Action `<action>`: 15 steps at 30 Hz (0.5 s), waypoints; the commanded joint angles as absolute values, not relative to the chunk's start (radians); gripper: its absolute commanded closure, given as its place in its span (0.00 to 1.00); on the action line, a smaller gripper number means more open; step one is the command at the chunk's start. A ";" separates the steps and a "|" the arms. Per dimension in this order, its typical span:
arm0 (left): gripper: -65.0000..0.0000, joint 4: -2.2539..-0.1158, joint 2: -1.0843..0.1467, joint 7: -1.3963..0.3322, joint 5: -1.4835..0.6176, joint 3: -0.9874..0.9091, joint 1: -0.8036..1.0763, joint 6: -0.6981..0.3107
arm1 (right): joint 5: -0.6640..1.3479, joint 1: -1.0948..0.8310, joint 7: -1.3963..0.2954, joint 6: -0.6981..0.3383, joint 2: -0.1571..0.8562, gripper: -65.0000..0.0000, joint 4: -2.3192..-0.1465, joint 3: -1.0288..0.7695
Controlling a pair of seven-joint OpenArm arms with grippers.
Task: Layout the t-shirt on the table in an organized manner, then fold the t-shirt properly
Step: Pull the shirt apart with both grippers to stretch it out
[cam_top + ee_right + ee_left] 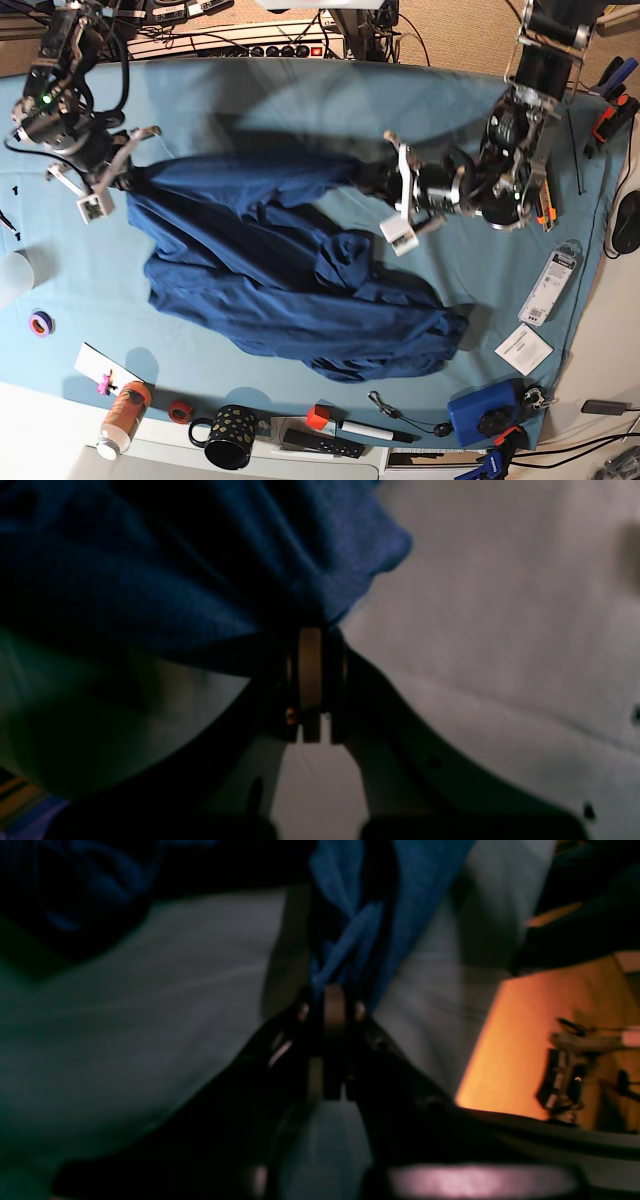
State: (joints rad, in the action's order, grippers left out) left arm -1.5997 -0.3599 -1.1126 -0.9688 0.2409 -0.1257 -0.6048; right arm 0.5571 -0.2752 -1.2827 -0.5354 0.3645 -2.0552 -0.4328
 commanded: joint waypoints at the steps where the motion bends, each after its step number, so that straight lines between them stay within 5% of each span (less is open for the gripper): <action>1: 0.97 -1.622 -0.371 -1.097 -0.941 0.232 -0.131 -0.623 | 0.530 -0.272 -1.272 -0.529 0.385 1.00 -2.071 -0.467; 3: 0.64 -1.624 -0.371 -1.053 -0.887 0.232 -0.114 -0.646 | 0.530 -0.275 -1.276 -0.530 0.385 1.00 -2.071 -0.507; 5: 0.46 -1.624 -0.368 -0.980 -0.811 0.232 -0.108 -0.591 | 0.530 -0.274 -1.276 -0.531 0.385 1.00 -2.071 -0.542; 15: 0.45 -1.623 -0.292 -0.803 -0.620 0.233 -0.119 -0.466 | 0.534 -0.274 -1.275 -0.531 0.384 1.00 -2.071 -0.575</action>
